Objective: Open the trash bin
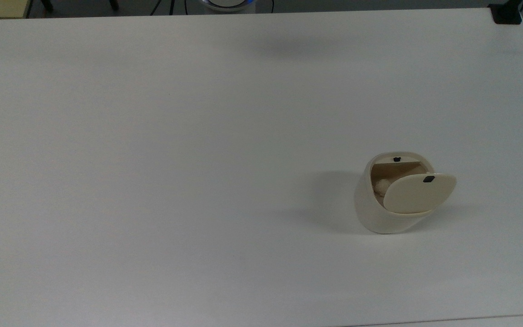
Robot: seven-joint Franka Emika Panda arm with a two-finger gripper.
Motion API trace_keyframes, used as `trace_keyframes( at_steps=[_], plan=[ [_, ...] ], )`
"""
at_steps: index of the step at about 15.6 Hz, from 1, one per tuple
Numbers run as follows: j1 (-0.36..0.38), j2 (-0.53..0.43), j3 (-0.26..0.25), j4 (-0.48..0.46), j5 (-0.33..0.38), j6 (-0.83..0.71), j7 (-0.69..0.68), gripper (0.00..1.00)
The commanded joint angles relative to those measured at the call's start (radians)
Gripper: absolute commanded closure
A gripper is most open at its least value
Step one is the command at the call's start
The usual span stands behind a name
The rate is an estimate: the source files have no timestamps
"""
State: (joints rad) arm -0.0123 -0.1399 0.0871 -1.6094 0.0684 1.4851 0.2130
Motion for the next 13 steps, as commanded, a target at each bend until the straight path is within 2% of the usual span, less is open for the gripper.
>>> trace_keyframes(
  at_steps=[1,3,5,13],
  plan=[
    [-0.006,-0.021,-0.068,-0.021,0.021,0.001,-0.157,0.00],
    [0.002,0.005,-0.089,-0.018,0.011,0.070,-0.202,0.00],
    [0.003,0.048,-0.089,-0.008,-0.001,0.136,-0.192,0.00],
    [0.006,0.072,-0.084,0.012,-0.002,0.136,-0.199,0.00]
  ],
)
